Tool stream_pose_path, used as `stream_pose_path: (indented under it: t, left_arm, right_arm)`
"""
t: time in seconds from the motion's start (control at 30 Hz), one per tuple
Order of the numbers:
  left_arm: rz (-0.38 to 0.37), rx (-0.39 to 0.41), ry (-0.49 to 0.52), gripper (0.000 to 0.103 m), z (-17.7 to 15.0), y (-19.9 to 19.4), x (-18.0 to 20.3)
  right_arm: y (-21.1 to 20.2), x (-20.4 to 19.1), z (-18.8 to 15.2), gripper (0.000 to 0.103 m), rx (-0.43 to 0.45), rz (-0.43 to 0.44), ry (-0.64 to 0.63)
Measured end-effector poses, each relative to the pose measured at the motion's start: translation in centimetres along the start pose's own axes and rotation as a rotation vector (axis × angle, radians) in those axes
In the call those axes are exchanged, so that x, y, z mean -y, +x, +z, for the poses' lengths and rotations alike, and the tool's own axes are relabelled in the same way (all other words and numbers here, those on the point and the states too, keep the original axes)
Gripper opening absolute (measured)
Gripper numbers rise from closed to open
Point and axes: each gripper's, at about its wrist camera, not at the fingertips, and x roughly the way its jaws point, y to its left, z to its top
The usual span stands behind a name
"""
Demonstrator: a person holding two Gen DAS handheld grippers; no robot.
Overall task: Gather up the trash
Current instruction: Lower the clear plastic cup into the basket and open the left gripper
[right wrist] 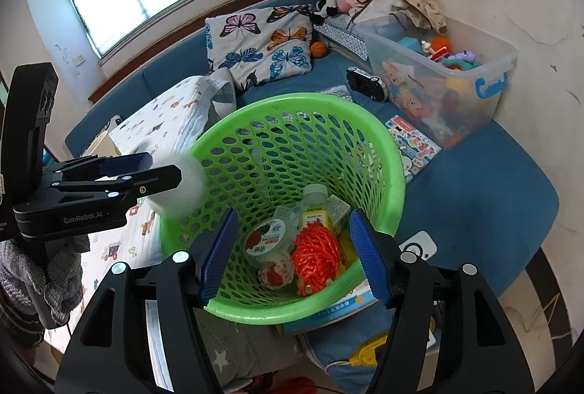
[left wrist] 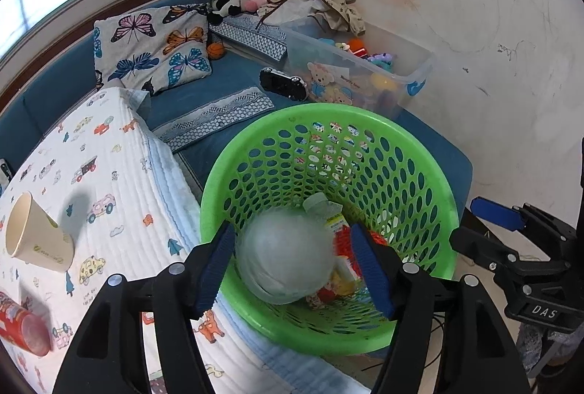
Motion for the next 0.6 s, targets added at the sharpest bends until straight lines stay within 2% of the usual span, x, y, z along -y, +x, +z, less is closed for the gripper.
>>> stream_pose_path:
  t: [0.1, 0.33, 0.6]
  left_arm:
    - [-0.007, 0.002, -0.002, 0.07, 0.1, -0.1, 0.2]
    - [0.006, 0.016, -0.008, 0.071, -0.5, -1.2, -0.3]
    - [0.044, 0.03, -0.057, 0.071, -2.6, -4.1, -3.4]
  right_arm:
    - [0.0, 0.0, 0.0, 0.064, -0.001, -0.001, 0.001]
    - [-0.3, -0.4, -0.2, 0.064, 0.002, 0.009, -0.01]
    - [-1.1, -3.1, 0.4, 0.065, 0.018, 0.047, -0.059]
